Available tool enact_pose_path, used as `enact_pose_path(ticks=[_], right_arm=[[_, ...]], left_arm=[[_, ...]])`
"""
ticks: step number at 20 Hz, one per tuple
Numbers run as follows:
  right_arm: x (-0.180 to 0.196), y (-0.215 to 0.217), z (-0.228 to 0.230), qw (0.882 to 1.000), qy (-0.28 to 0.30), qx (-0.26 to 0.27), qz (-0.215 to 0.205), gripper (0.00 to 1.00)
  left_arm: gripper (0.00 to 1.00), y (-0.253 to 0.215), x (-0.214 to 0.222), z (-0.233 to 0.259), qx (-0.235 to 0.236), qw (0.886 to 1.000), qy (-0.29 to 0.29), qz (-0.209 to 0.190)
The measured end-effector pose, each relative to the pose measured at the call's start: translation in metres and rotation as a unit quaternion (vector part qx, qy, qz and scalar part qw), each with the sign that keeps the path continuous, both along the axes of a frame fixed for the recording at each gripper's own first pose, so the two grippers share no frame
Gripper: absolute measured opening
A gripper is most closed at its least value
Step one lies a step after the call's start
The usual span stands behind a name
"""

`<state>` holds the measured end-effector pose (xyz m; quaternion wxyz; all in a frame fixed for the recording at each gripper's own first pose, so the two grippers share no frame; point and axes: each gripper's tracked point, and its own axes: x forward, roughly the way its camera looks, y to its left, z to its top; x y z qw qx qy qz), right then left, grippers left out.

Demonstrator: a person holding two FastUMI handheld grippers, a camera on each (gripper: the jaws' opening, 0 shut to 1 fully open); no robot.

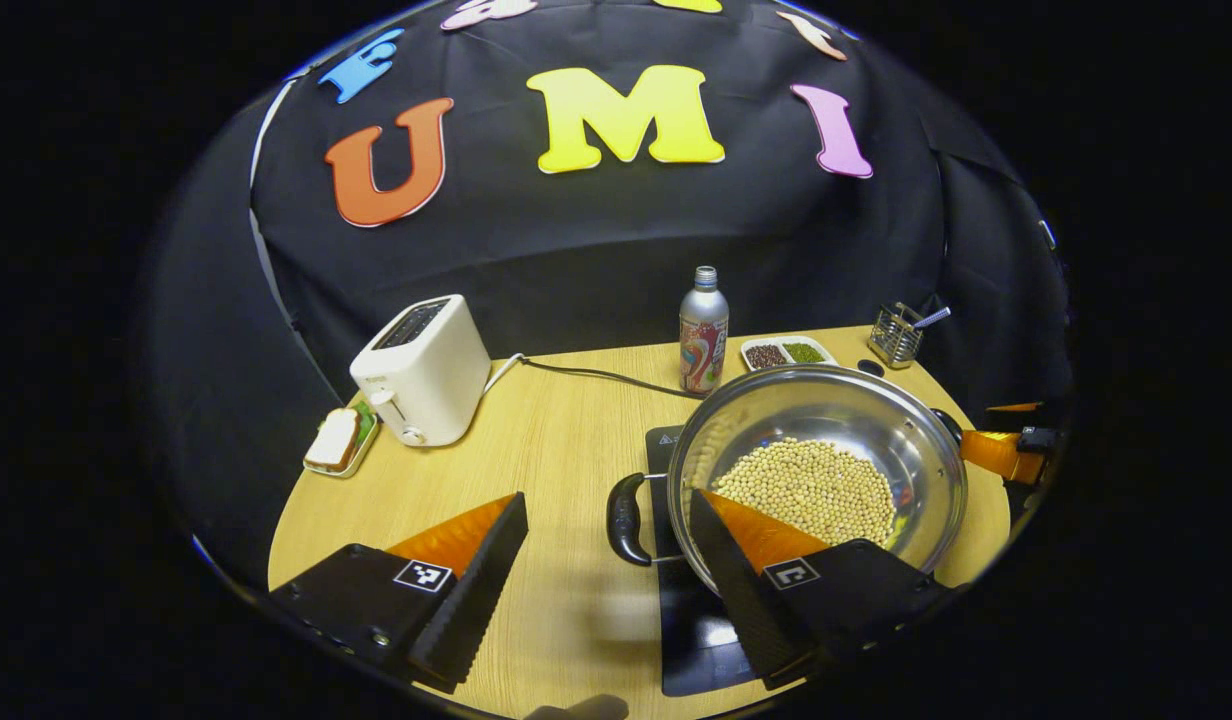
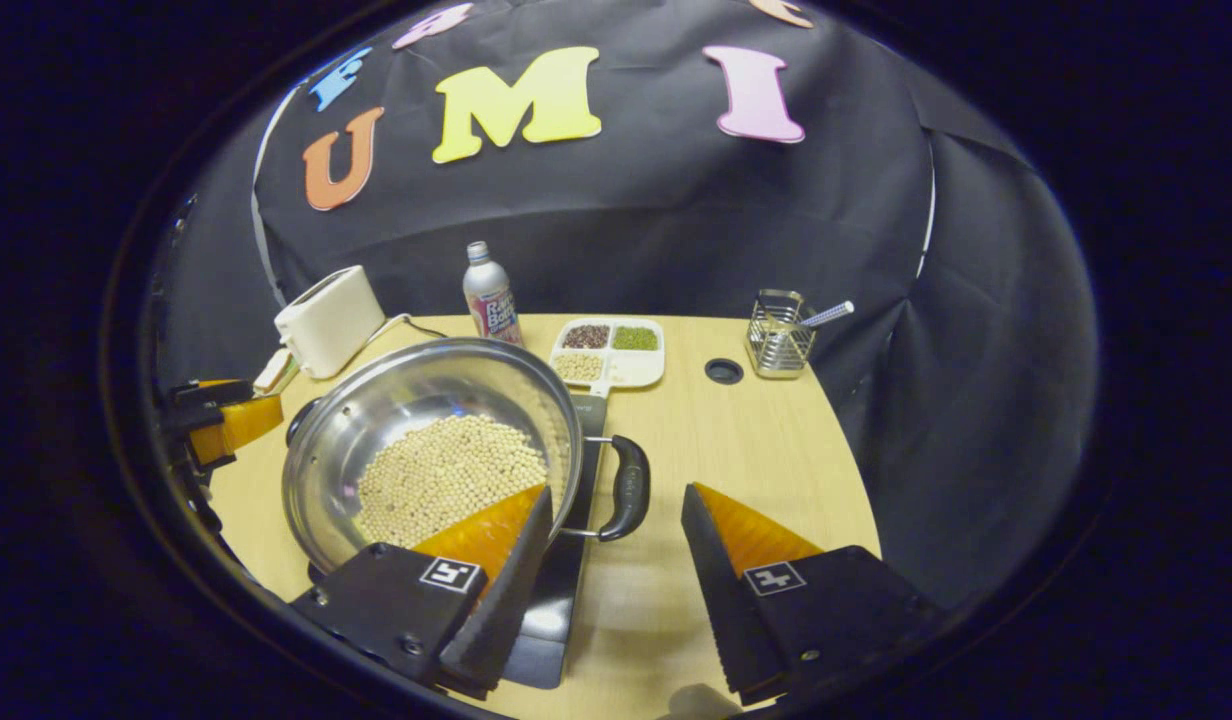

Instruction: First push the handle of the pot to place it horizontally, then grasp the pot with both hands and set it on the induction cooktop.

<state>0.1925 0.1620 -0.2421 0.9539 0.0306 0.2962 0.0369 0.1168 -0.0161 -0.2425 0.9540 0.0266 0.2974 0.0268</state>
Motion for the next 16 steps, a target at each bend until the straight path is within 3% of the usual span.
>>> enact_pose_path(ticks=[2,3,12,16], right_arm=[[-0.003,0.002,0.005,1.0,-0.007,0.003,-0.002,0.81],[-0.008,0.003,0.009,1.0,-0.012,0.004,-0.002,0.84],[-0.015,0.011,0.058,0.994,-0.103,-0.016,0.013,0.84],[-0.021,0.017,0.093,0.987,-0.157,-0.019,0.012,0.95]], left_arm=[[0.97,-0.002,-0.016,0.003,-0.022,1.0,-0.006,0.006],[0.97,-0.002,-0.025,0.004,-0.028,1.0,-0.004,0.009],[0.97,0.013,-0.067,0.081,-0.022,0.996,-0.083,-0.012],[0.97,0.012,-0.083,0.138,-0.02,0.989,-0.143,-0.034]])
